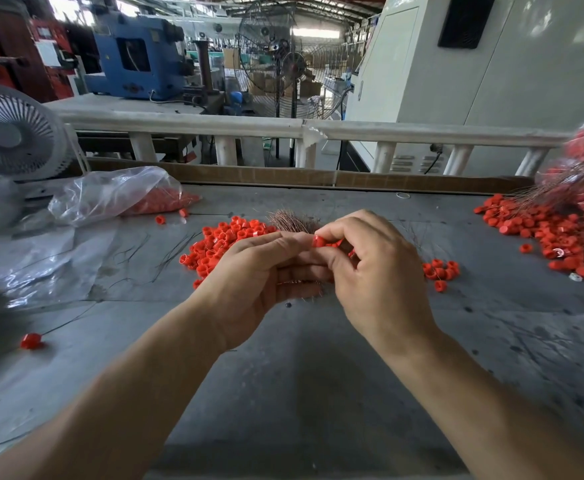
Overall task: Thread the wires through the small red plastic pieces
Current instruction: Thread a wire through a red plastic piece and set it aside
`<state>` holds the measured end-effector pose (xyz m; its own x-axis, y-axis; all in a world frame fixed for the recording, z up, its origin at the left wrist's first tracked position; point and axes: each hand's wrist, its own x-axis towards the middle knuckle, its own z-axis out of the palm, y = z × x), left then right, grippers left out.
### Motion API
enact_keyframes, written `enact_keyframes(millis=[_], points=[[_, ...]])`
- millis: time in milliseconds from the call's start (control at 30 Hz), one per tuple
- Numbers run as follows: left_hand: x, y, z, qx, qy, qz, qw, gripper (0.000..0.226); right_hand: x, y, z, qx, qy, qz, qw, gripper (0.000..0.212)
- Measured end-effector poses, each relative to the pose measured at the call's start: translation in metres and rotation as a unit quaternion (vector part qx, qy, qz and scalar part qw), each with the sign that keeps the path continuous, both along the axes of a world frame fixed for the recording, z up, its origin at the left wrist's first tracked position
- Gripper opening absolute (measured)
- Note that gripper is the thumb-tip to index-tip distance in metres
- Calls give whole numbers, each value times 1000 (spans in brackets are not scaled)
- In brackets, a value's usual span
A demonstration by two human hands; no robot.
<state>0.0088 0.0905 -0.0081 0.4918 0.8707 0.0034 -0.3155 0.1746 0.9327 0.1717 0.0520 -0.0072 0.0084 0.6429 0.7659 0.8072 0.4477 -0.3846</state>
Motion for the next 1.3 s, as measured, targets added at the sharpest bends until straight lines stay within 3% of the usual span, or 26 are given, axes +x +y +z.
enact_keyframes(millis=[667, 900, 1067, 1233, 1300], points=[[1, -1, -1, 22, 26, -4, 999, 36, 4, 0, 1, 44, -22, 21, 999, 7], [-1, 2, -2, 26, 17, 32, 999, 27, 6, 1, 4, 43, -85, -15, 995, 8], [0, 2, -1, 18, 7, 61, 998, 41, 3, -1, 2, -6, -69, 23, 997, 21], [0, 2, -2, 23, 11, 49, 998, 24, 5, 3, 1, 5, -35, 54, 998, 16], [1, 2, -3, 32, 11, 60, 998, 29, 4, 3, 0, 7, -26, 65, 998, 16]])
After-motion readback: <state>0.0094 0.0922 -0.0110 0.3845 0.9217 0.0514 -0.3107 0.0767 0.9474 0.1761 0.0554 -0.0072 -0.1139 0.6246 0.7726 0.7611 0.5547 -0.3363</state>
